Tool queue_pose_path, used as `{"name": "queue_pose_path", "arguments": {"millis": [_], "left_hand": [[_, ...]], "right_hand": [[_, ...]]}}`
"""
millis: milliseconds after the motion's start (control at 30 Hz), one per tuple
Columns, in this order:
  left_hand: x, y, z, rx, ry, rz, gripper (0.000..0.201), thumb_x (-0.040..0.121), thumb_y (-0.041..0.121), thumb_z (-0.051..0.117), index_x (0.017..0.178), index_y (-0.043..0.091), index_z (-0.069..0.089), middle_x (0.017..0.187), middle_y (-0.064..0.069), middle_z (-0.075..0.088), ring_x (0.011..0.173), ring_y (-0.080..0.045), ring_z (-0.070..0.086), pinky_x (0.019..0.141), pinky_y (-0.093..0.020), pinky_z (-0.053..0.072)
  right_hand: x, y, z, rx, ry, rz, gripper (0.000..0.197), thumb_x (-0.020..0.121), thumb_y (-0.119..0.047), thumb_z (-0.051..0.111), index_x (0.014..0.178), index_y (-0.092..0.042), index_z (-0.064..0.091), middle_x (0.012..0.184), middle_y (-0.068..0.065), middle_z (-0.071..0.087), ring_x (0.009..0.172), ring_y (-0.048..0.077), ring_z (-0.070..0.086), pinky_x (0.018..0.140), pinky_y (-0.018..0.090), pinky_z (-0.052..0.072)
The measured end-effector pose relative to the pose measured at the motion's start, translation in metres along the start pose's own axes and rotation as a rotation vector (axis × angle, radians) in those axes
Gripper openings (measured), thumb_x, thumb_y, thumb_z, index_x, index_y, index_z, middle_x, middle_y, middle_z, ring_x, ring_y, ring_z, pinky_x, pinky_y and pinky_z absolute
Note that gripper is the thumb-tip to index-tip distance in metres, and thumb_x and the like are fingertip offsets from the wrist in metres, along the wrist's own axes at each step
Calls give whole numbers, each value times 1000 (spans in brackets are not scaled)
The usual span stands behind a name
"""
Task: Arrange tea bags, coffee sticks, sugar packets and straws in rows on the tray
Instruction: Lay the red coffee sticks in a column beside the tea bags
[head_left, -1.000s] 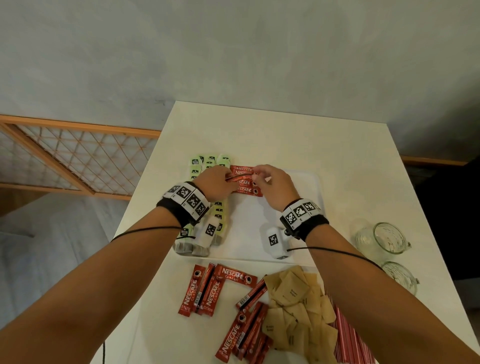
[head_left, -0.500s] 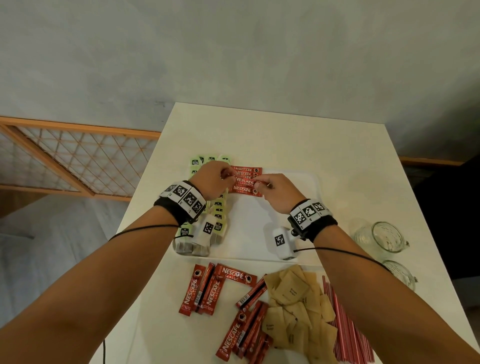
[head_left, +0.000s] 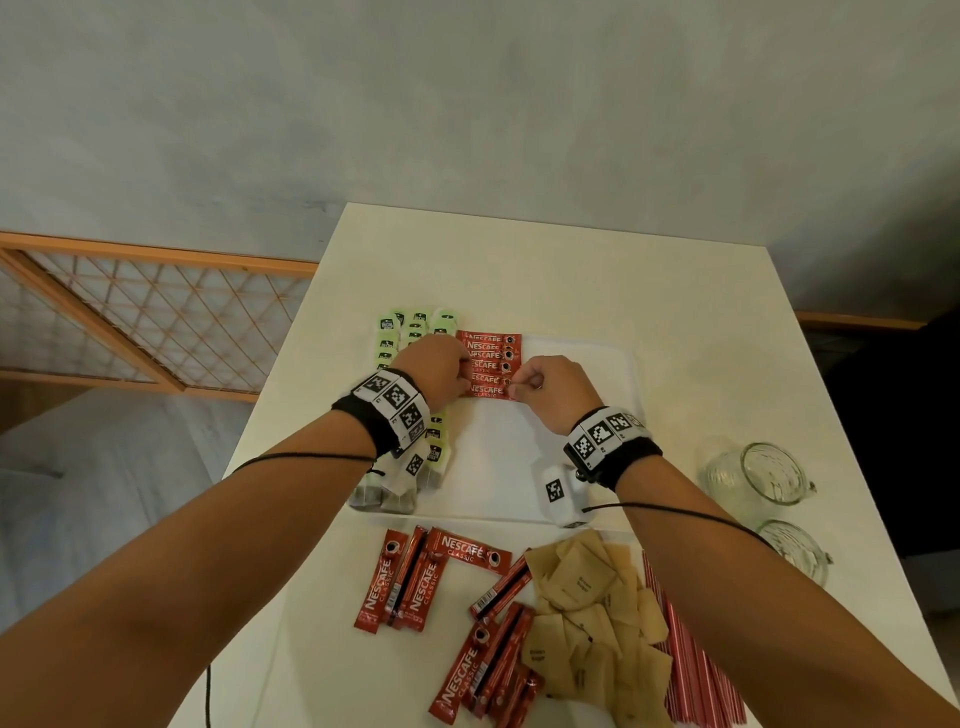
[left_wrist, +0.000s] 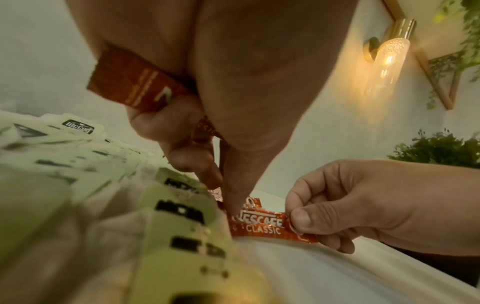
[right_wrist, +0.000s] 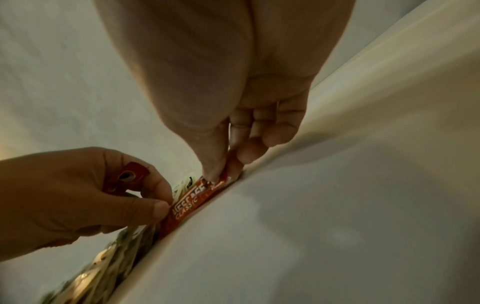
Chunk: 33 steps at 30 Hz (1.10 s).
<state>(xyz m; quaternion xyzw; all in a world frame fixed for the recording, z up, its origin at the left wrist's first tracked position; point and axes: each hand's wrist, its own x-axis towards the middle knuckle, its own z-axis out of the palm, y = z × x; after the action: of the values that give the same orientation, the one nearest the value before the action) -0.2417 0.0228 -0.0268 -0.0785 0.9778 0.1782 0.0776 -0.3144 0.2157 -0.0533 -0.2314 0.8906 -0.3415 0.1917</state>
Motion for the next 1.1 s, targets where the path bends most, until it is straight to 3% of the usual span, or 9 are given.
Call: {"name": "queue_pose_path", "arguments": {"millis": [167, 267, 433, 600, 733, 900, 967, 1000, 1100], "left_hand": [[4, 6, 0, 78, -20, 22, 22, 83, 24, 67, 69, 23, 50, 74, 6, 54, 77, -19, 57, 65, -29, 43], [6, 9, -2, 100, -13, 16, 18, 86, 23, 64, 75, 21, 51, 79, 4, 54, 80, -20, 57, 66, -29, 41], [10, 11, -3, 92, -14, -2, 31, 87, 17, 60, 63, 24, 42, 74, 4, 51, 78, -23, 59, 65, -30, 42], [10, 11, -4, 78, -11, -5, 32, 87, 15, 59, 62, 24, 42, 69, 7, 47, 73, -21, 56, 63, -29, 41], [10, 9, -4, 79, -20, -16, 20, 85, 17, 61, 69, 21, 49, 70, 7, 48, 73, -20, 55, 64, -28, 42], [6, 8, -6, 4, -3, -8, 15, 84, 22, 64, 76, 21, 52, 75, 7, 52, 77, -21, 58, 63, -26, 40], [4, 9, -9, -86, -10, -21, 18, 84, 23, 68, 97, 17, 58, 88, 3, 60, 85, -22, 62, 69, -29, 45], [3, 9, -11, -139, -18, -28, 37, 83, 23, 70, 116, 14, 56, 94, 1, 62, 88, -21, 63, 73, -30, 48], [-2, 15, -18, -249, -94, 7, 91, 81, 14, 71, 153, 7, 17, 88, 1, 61, 77, -16, 61, 66, -27, 47]], "right_hand": [[7, 0, 8, -30, 31, 38, 5, 89, -27, 75, 88, -22, 72, 81, -9, 68, 81, 14, 66, 78, 31, 54], [11, -1, 10, -63, 27, 49, 6, 89, -26, 75, 87, -24, 71, 80, -10, 66, 83, 16, 66, 80, 32, 54], [17, -5, 9, -100, 19, 56, 10, 90, -27, 74, 84, -28, 67, 79, -10, 62, 81, 16, 62, 76, 30, 51], [21, -7, 8, -90, 13, 75, 10, 90, -27, 74, 89, -27, 64, 89, -7, 61, 86, 17, 60, 77, 28, 46], [21, -9, 8, -83, 22, 110, 20, 89, -29, 75, 95, -24, 57, 95, -3, 64, 89, 22, 63, 83, 36, 53], [16, -10, 4, -68, 51, 123, 27, 89, -28, 76, 94, -19, 51, 86, -5, 59, 82, 19, 59, 73, 31, 45], [13, -10, 1, -54, 74, 96, 25, 90, -29, 74, 96, -19, 52, 85, -6, 57, 79, 15, 56, 70, 29, 42], [12, -11, -1, -29, 82, 62, 23, 91, -28, 74, 98, -19, 53, 86, -6, 57, 77, 13, 56, 70, 28, 42], [7, -20, -8, 120, 51, -120, 19, 91, -18, 73, 106, -22, 62, 89, -3, 59, 71, 8, 55, 73, 27, 44]]}}
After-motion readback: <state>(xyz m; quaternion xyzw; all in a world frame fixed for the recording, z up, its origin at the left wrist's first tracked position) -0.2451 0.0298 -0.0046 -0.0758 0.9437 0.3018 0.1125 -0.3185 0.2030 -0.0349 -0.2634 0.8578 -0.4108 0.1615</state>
